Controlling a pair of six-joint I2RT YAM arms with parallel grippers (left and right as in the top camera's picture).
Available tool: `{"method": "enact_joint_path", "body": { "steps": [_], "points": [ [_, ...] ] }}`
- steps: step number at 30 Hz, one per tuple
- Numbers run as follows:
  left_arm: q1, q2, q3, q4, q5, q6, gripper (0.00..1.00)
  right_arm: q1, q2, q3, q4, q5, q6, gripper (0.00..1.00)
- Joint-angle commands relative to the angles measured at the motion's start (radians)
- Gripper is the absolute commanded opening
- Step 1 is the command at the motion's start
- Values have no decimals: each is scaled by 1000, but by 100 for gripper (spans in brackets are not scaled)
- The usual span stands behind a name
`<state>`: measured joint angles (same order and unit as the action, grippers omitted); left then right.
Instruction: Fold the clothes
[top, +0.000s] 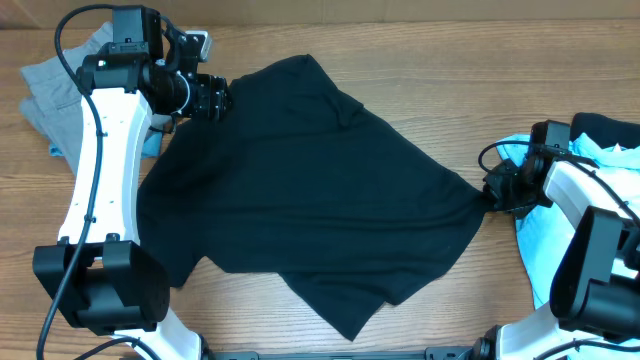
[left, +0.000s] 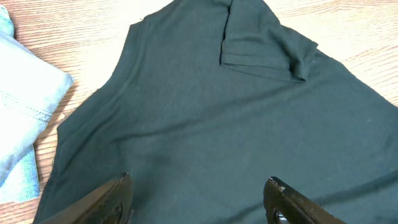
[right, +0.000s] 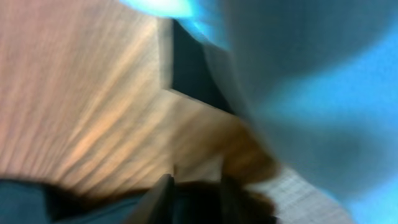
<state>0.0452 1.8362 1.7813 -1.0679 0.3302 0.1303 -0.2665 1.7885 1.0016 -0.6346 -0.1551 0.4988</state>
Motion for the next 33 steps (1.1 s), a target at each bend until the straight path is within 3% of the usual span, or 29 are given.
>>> {"method": "enact_joint_path", "body": {
  "steps": [1, 5, 6, 9, 13, 15, 20, 25, 27, 28, 33],
  "points": [
    [-7, -10, 17, 0, 11, 15, 71, 3, 9, 12, 29, -104, -187, 36],
    [-7, -10, 17, -1, 11, 23, 71, 5, 9, 85, 36, -236, -245, 49],
    [-7, -10, 17, -2, 11, 23, 71, 10, 9, 100, 35, -249, -245, 61],
    [-7, -10, 17, -6, 11, 23, 71, 34, 9, 105, 32, -251, -247, 75],
    [-7, -10, 17, -4, 11, 23, 72, 111, 9, 99, 33, -244, -352, 80],
    [-7, -10, 17, -2, 11, 23, 72, 172, 14, 95, 27, -151, -344, 79],
    [-7, -10, 17, -10, 11, 23, 71, 242, 39, 82, 33, 40, -259, 59],
    [-7, -10, 17, -13, 11, 23, 71, 246, 63, 82, 34, 53, -257, 32],
    [-7, -10, 17, -13, 12, 23, 71, 246, 65, 82, 45, 54, -258, 8],
    [-7, -10, 17, -12, 12, 23, 71, 246, 65, 82, 55, 54, -257, 4],
    [-7, -10, 17, -13, 16, 23, 71, 246, 65, 82, 169, 61, -162, 4]
  ]
}}
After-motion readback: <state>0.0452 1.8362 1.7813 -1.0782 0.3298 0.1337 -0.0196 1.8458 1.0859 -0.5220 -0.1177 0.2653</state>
